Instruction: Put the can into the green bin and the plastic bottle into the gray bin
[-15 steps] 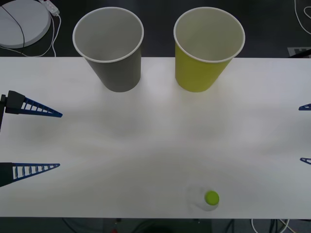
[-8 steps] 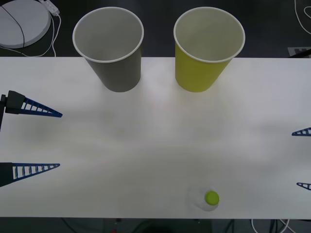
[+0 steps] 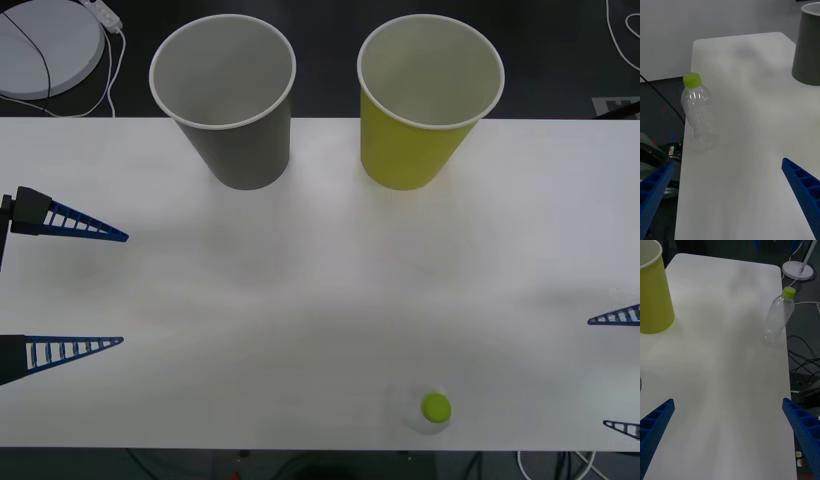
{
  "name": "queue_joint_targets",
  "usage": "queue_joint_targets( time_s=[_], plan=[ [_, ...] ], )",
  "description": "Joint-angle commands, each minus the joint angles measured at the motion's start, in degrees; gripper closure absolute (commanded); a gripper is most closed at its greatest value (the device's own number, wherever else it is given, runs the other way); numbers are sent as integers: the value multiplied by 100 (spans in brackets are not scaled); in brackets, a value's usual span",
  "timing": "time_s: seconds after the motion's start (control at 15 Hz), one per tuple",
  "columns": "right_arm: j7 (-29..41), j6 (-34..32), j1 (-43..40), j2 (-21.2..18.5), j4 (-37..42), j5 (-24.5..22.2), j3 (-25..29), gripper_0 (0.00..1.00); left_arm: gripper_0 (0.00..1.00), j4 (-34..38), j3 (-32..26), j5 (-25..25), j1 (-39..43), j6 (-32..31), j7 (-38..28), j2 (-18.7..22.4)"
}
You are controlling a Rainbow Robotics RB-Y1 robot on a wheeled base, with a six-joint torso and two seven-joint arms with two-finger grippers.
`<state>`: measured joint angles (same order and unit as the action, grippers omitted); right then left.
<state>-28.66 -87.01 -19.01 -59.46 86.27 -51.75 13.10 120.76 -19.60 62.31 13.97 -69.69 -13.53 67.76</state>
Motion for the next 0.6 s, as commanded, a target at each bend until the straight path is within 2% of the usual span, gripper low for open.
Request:
queue_joint_targets(
  time_s=[0.07, 0.6],
  plan=[
    [-43, -123, 55, 321, -111, -204, -9, 0, 0, 1, 0, 1, 0, -1, 0, 0],
    [-78, -132, 222, 1173, -234, -784, -9, 0, 0, 1, 0, 1, 0, -1, 0, 0]
  ],
)
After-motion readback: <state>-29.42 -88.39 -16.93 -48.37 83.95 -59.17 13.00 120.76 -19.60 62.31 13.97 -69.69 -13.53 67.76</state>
